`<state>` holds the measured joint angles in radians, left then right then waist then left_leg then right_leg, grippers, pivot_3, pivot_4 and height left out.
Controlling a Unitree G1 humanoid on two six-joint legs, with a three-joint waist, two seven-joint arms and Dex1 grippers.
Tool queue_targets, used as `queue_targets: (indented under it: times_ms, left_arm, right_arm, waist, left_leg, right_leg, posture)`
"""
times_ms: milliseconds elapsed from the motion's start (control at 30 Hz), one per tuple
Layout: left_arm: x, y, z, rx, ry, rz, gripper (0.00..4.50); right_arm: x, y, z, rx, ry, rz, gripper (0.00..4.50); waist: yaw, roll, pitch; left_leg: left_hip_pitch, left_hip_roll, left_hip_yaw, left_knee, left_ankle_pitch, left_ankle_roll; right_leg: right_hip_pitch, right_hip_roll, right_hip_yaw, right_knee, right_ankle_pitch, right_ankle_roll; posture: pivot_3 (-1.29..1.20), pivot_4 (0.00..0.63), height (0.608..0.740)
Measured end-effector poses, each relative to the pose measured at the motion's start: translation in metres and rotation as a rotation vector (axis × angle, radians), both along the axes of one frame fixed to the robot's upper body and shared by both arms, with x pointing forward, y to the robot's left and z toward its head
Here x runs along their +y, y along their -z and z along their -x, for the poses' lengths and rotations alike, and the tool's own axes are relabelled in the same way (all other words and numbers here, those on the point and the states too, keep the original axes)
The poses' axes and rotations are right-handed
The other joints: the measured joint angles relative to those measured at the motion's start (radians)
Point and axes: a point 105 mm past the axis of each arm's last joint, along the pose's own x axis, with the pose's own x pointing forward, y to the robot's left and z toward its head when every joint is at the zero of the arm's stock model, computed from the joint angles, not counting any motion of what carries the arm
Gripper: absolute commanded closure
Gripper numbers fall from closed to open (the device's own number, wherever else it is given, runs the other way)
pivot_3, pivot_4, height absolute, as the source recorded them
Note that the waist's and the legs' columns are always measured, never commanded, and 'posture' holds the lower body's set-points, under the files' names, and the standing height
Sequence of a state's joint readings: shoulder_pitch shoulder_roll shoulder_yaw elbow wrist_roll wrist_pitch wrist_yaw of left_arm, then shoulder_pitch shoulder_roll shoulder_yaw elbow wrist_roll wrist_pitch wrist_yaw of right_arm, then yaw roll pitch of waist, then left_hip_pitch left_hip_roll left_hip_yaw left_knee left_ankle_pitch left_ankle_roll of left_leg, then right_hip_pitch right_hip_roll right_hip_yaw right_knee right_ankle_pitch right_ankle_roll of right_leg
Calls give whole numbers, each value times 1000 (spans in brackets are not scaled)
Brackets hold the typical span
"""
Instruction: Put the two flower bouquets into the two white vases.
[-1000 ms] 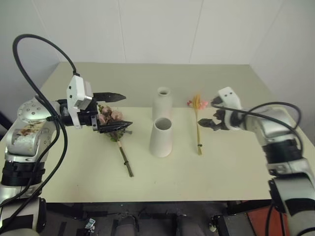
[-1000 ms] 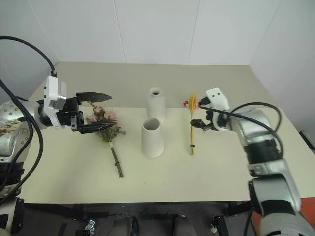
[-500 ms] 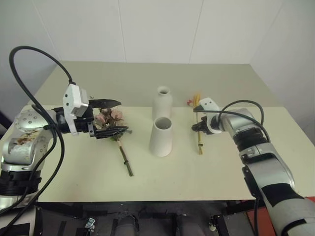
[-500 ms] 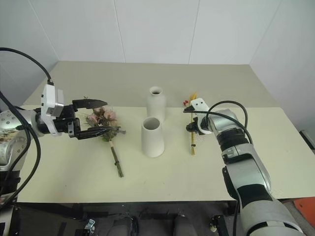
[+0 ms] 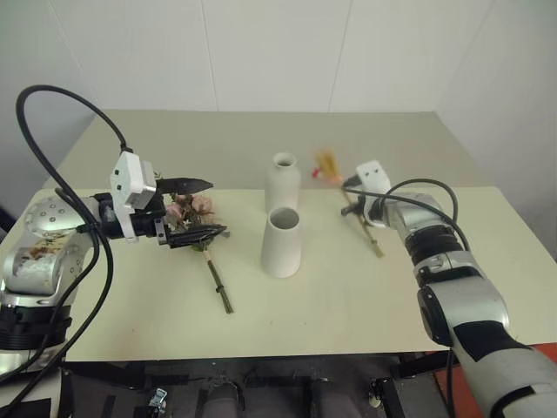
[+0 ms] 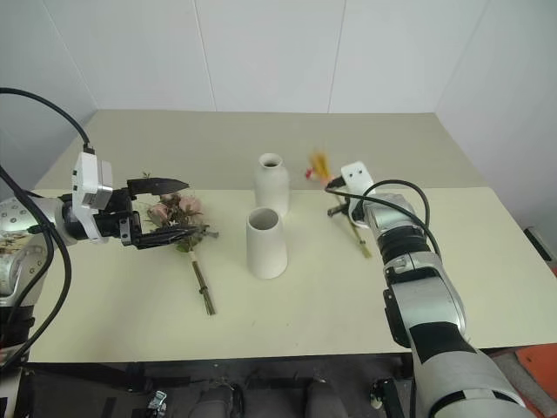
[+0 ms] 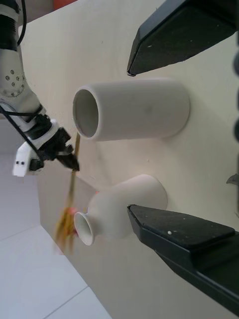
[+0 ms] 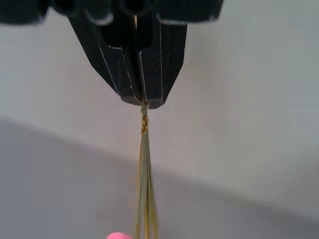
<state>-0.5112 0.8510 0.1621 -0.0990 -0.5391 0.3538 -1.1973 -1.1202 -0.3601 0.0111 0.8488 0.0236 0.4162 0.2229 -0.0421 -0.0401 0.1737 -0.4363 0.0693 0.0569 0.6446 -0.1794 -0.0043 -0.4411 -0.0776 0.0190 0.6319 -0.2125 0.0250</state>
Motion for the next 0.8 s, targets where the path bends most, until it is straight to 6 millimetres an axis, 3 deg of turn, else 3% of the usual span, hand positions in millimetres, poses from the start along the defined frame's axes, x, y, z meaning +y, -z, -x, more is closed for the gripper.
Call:
queue_targets:
  times_ms: [100,200,267,400,633,800]
  left_arm:
    - [0,-1,0,-1,-1,-2,0]
    - [0,-1,0,-1,0,0,0]
    - [1,-2,0,0,0,6,0]
    - [7,-5,-1,-6,-25,11,0]
    - [19,5,1,37,-80,19,0]
    - [25,7,6,41,-119,10,0]
  right_arm:
    - [7,-69,-1,-297,-6,-161,4466]
    - [28,-130,13,-486,-180,-447,4466]
    - [41,-151,22,-551,-293,-607,4466]
    - [62,-157,25,-568,-404,-787,4466]
    - [108,-143,19,-513,-481,-848,4466]
    - [127,-140,18,-496,-519,-845,4466]
  waist:
    - [-5,0,0]
    - [-5,0,0]
    - [-4,0,0]
    - [-3,0,0]
    - [-4,1,1]
    - [-2,2,1]
  left_leg:
    - [0,0,0,-1,0,0]
    - [1,1,0,-1,0,0]
    - [2,2,0,-1,0,0]
    - [3,2,0,-1,0,0]
    - [2,2,0,-2,0,0]
    - [2,2,0,-2,0,0]
  right_leg:
    - [0,0,0,0,0,0]
    - [1,1,0,0,0,0]
    - [2,1,0,0,0,0]
    - [3,1,-1,0,1,-1]
    - [1,1,-1,0,1,-1]
    - [2,1,-1,0,1,-1]
  posture:
    - [0,150,740]
    - [0,150,740]
    - [0,150,740]
    - [0,150,740]
    - [0,150,740]
    - [0,150,740]
